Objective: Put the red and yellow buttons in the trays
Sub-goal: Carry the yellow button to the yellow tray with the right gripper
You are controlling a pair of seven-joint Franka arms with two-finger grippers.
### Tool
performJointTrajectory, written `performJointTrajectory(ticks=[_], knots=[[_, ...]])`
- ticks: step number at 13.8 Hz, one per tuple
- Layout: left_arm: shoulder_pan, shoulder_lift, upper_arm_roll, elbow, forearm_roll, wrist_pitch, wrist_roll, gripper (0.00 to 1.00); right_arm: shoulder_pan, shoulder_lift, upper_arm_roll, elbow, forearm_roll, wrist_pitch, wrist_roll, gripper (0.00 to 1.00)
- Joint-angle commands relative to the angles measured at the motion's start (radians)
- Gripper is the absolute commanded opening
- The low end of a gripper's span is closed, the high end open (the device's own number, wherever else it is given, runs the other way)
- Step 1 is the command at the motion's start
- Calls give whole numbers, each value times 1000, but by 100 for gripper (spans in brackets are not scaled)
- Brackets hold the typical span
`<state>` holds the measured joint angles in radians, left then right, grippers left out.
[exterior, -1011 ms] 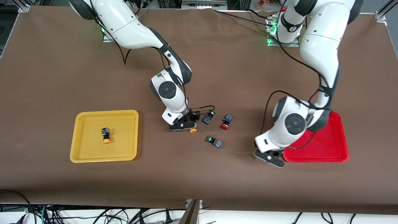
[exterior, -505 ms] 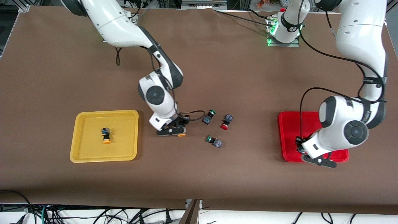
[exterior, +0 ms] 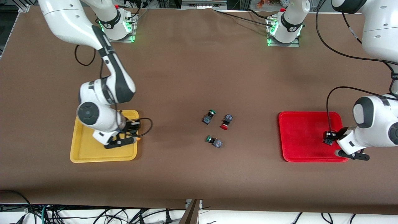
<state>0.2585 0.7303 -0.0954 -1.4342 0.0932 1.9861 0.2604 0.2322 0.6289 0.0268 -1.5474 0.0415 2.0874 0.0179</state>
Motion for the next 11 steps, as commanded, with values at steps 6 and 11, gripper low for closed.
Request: performJointTrajectory(ticks=[6,11], knots=[[79,-9,-12,-141,-59,123,17,21,-87,-25,-10,-177,6,128,-134,19],[81,-8,-10,-155,-93,129,3,21,-91,-14,-10,-172,15,126,-131,29]])
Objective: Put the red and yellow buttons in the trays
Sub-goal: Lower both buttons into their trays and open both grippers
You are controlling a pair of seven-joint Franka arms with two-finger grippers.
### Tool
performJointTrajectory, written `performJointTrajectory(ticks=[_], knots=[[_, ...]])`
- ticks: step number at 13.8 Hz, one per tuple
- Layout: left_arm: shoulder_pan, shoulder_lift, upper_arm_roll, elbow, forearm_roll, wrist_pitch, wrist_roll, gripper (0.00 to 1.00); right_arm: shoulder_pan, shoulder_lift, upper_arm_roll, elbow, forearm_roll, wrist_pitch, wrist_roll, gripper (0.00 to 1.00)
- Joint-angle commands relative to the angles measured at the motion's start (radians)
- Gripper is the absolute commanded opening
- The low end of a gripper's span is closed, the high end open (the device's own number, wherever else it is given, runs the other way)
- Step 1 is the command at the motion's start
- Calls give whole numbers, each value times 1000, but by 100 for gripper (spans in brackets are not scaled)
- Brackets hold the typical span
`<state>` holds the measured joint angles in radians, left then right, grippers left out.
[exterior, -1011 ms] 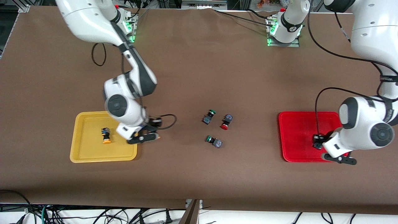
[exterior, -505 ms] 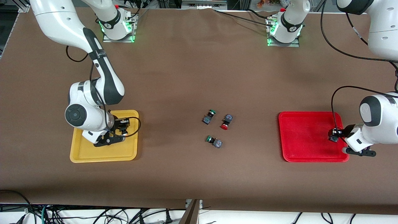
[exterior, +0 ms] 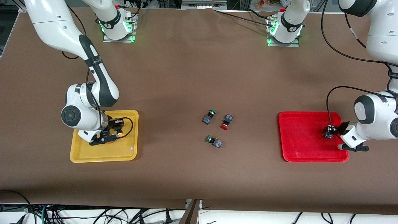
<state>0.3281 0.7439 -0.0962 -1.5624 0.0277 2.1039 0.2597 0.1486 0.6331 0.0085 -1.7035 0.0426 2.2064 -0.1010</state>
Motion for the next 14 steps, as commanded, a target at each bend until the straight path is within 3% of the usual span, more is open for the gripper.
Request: performJointTrajectory(ticks=[1,4,5,6,8,9,10,12,14], knots=[[12,-21,-10,-31,-28,24,4,22,-8,-18,10,-16,20,7,-8,29],[14,-24,-10,-54,-29,36,4,23,-4,-15,13,-13,43,12,-2,29],[15,-26,-10,-56,-29,38,1,23,0,-13,13,-11,68,12,-2,42],[15,-24,-10,-56,-29,38,-3,23,0,-13,13,-8,77,10,-2,97],[15,-23,-10,-54,-29,33,-8,29,-3,-13,11,-8,77,10,-16,100],[15,-23,-10,-56,-29,30,-11,37,-6,-9,11,-8,77,10,-17,100],[15,-23,-10,-54,-29,24,-13,51,-15,-6,10,-2,76,9,-17,100],[14,-26,-10,-41,-29,2,-10,100,-18,-10,8,4,68,7,-19,100],[2,-40,-11,-19,-29,-33,-16,100,-11,-62,10,4,65,-4,-13,100]])
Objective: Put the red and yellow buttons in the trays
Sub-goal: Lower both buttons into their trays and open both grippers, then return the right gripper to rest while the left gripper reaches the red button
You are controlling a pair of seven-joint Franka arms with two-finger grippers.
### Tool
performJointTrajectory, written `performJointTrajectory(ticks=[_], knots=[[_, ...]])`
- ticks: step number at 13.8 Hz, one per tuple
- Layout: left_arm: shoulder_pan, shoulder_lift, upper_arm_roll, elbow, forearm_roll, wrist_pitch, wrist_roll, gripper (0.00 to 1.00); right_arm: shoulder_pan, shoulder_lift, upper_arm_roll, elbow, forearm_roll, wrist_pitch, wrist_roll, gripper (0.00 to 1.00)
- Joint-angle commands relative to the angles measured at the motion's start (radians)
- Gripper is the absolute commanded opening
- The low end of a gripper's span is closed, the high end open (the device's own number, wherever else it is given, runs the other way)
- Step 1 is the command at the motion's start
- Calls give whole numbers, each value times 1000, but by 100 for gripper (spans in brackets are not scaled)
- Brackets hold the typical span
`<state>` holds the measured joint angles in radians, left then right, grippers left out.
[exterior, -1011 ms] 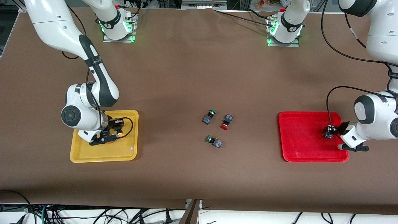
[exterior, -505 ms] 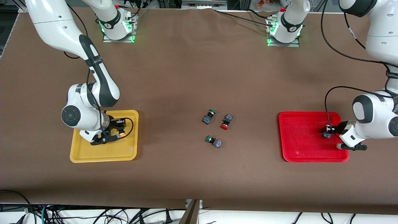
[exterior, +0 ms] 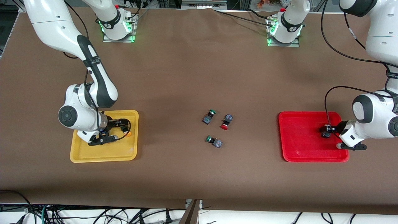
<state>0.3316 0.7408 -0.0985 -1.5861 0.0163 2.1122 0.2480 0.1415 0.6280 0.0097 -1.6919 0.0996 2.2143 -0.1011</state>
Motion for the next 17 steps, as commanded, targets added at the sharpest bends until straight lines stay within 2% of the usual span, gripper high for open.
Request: performJointTrajectory(ticks=[1,4,8,10,12,14,17], knots=[[-11,-44,-10,18,-18,-67,-6,100,0,-97,10,-15,8,-21,-8,100],[-115,-47,-23,116,-15,-188,-39,100,0,-236,13,-23,12,-145,-2,100],[-235,-60,-26,130,-7,-192,-13,100,0,-460,7,-20,3,-373,38,100],[-266,-60,-65,135,-13,-189,5,100,0,-540,3,-14,-14,-453,37,100],[-301,-37,-121,137,-13,-170,-15,100,-2,-592,1,-8,-58,-507,37,100],[-373,-34,-122,129,-21,-121,-45,100,-2,-603,-22,3,-78,-528,34,100],[-443,-14,-122,103,-25,-63,-88,100,-11,-562,-54,104,-81,-611,12,100]])
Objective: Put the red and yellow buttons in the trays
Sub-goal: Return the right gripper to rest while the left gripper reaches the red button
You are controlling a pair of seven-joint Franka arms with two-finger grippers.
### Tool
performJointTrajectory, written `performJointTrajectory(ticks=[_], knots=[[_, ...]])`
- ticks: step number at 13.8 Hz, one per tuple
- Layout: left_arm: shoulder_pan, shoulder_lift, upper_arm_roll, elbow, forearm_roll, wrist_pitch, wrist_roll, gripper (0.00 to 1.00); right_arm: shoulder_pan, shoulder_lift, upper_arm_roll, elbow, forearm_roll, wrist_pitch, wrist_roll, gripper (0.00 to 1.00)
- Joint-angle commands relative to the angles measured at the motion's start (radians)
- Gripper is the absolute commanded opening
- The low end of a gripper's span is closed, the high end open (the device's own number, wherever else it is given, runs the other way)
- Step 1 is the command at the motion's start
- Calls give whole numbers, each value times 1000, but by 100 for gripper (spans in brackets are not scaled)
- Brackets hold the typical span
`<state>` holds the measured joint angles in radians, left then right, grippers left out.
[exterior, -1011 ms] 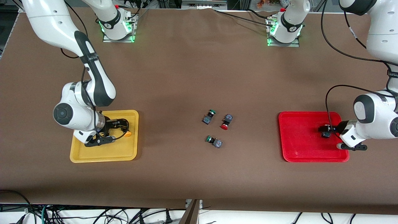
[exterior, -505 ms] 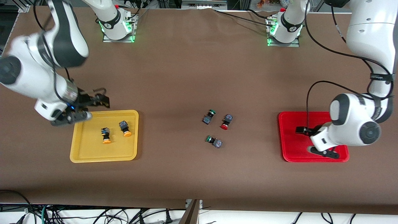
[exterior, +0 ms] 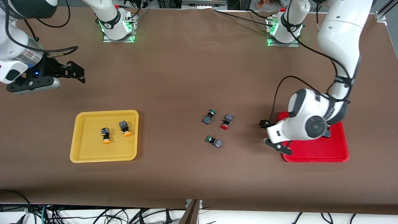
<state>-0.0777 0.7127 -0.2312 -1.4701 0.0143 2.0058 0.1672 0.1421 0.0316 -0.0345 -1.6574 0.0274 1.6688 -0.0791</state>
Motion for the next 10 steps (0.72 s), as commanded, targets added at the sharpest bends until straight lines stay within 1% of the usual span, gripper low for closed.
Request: performJointTrajectory(ticks=[1,2,4,10], knots=[[-66,22,10,-24,-23,71,-11,100,-13,48,-10,88,-10,-84,-10,100],[-95,24,10,-45,-23,111,-35,100,-12,51,-10,96,-12,-90,-1,100],[-141,24,12,-102,-23,197,-92,100,-12,68,-10,116,-43,-89,1,100],[-229,19,12,-105,-22,192,-170,100,-7,76,-8,126,-35,-86,13,100]])
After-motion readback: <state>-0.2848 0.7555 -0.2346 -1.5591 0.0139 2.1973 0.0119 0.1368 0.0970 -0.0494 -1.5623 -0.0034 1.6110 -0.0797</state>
